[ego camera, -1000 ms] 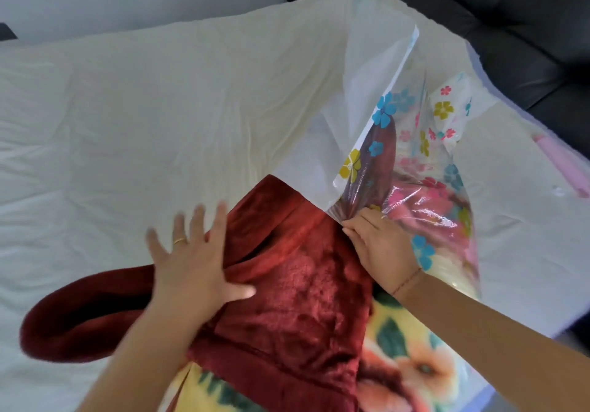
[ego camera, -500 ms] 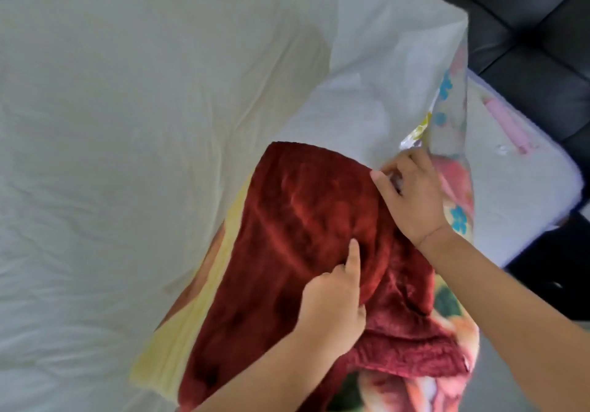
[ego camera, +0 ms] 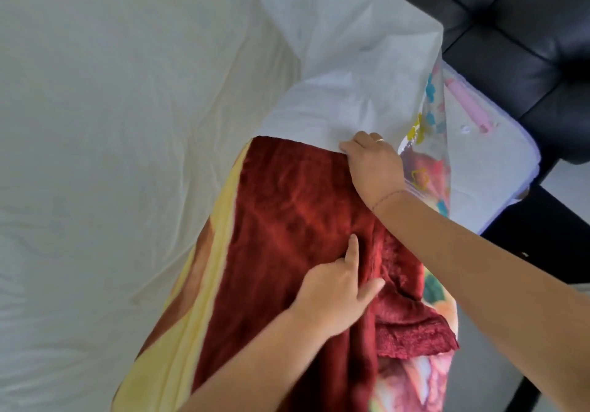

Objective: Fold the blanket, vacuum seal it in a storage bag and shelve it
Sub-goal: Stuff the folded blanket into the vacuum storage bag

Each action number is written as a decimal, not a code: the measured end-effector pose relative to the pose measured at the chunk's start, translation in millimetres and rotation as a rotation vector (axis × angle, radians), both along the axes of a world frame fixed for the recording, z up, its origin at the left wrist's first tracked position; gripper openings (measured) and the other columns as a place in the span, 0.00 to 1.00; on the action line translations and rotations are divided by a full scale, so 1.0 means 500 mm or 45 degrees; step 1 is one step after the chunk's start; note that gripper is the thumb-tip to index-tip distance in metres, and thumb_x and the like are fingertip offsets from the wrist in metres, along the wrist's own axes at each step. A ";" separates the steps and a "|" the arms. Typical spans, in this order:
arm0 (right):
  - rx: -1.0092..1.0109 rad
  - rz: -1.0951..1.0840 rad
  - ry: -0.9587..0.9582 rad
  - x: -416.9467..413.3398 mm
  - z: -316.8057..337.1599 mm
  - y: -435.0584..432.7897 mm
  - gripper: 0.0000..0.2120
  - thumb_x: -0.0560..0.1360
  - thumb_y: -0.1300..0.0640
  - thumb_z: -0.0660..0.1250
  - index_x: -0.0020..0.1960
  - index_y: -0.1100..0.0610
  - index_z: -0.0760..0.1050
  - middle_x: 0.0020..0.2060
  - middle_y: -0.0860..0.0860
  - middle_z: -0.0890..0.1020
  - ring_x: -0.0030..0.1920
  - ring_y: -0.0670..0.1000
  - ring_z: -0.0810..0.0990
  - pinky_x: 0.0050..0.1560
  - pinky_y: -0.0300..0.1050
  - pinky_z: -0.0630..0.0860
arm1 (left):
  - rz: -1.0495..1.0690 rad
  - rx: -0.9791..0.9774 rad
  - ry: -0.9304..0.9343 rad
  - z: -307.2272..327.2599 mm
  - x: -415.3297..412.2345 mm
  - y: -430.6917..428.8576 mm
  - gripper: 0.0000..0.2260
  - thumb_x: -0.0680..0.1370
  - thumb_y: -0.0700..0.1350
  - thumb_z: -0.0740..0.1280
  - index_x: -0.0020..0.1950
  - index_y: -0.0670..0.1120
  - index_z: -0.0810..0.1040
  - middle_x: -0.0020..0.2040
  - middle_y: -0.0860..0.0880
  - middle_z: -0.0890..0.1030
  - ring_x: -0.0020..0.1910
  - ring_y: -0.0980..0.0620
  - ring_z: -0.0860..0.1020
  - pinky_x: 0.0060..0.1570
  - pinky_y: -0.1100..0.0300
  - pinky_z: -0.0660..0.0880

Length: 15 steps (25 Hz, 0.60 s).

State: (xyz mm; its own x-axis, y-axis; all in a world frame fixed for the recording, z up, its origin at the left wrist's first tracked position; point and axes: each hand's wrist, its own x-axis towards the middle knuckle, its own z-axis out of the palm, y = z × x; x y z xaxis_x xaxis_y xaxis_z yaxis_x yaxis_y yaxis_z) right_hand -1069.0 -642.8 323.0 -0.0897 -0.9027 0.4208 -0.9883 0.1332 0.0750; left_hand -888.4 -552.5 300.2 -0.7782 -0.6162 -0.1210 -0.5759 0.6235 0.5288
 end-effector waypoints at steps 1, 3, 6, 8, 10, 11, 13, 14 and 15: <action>0.008 0.004 0.003 0.003 -0.007 0.005 0.10 0.59 0.70 0.74 0.35 0.58 0.79 0.31 0.55 0.76 0.30 0.58 0.76 0.26 0.43 0.70 | -0.110 -0.013 0.081 -0.010 0.016 -0.029 0.28 0.80 0.57 0.56 0.75 0.43 0.62 0.48 0.45 0.82 0.43 0.45 0.81 0.41 0.54 0.75; -0.032 0.051 -0.030 0.010 -0.010 -0.002 0.09 0.61 0.69 0.75 0.34 0.58 0.78 0.30 0.55 0.76 0.30 0.58 0.75 0.26 0.43 0.70 | -0.158 -0.341 0.289 -0.037 0.050 -0.068 0.20 0.80 0.51 0.56 0.69 0.44 0.72 0.49 0.47 0.79 0.43 0.46 0.80 0.42 0.54 0.75; -0.113 0.129 -0.061 0.041 -0.003 -0.020 0.09 0.63 0.69 0.74 0.33 0.59 0.77 0.30 0.55 0.75 0.30 0.58 0.75 0.28 0.45 0.70 | 0.164 -0.550 0.163 -0.078 0.053 -0.082 0.26 0.80 0.59 0.56 0.74 0.47 0.66 0.71 0.43 0.67 0.70 0.42 0.68 0.68 0.44 0.62; -0.137 0.186 -0.045 0.063 -0.004 -0.006 0.07 0.65 0.68 0.71 0.32 0.59 0.76 0.30 0.54 0.74 0.31 0.58 0.74 0.30 0.45 0.70 | 0.246 -0.549 0.015 -0.079 0.028 -0.087 0.32 0.79 0.64 0.53 0.77 0.47 0.58 0.77 0.41 0.57 0.77 0.40 0.52 0.72 0.36 0.51; -0.101 0.238 -0.006 0.085 -0.006 0.042 0.07 0.66 0.66 0.68 0.32 0.57 0.73 0.30 0.53 0.72 0.31 0.56 0.73 0.31 0.46 0.68 | 0.200 -0.499 -0.021 -0.084 0.009 -0.091 0.32 0.78 0.64 0.54 0.76 0.46 0.60 0.76 0.41 0.59 0.77 0.40 0.51 0.71 0.35 0.51; -0.086 0.250 -0.012 0.096 -0.007 0.070 0.08 0.65 0.66 0.67 0.32 0.56 0.73 0.30 0.52 0.72 0.32 0.55 0.72 0.31 0.47 0.67 | 0.164 -0.472 -0.014 -0.088 0.004 -0.086 0.32 0.78 0.64 0.54 0.76 0.46 0.62 0.76 0.41 0.62 0.77 0.40 0.53 0.71 0.35 0.52; -0.091 0.235 -0.098 0.119 -0.011 0.127 0.08 0.64 0.68 0.69 0.33 0.57 0.74 0.30 0.52 0.72 0.32 0.55 0.73 0.32 0.48 0.69 | 0.125 -0.459 0.016 -0.100 -0.009 -0.066 0.30 0.77 0.62 0.56 0.74 0.46 0.65 0.73 0.41 0.66 0.75 0.39 0.59 0.71 0.35 0.53; -0.102 0.215 -0.143 0.128 -0.015 0.152 0.08 0.65 0.68 0.69 0.34 0.57 0.75 0.30 0.52 0.72 0.32 0.55 0.73 0.32 0.48 0.71 | 0.123 -0.455 0.016 -0.103 -0.020 -0.057 0.29 0.76 0.60 0.57 0.73 0.46 0.67 0.71 0.42 0.69 0.73 0.39 0.62 0.71 0.35 0.53; -0.107 0.189 -0.169 0.134 -0.020 0.174 0.07 0.65 0.69 0.69 0.34 0.58 0.76 0.30 0.52 0.73 0.32 0.55 0.74 0.34 0.49 0.72 | 0.130 -0.441 0.033 -0.102 -0.030 -0.048 0.28 0.76 0.58 0.58 0.71 0.45 0.69 0.70 0.42 0.71 0.72 0.39 0.64 0.70 0.36 0.54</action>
State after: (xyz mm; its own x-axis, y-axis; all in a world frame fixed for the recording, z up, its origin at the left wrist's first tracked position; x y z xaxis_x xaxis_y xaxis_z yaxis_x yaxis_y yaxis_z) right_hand -1002.0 -556.0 312.9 -0.0179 -0.8723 0.4886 -0.9980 -0.0142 -0.0620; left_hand -903.5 -576.4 249.4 -0.7104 -0.6921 0.1278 -0.6337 0.7080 0.3117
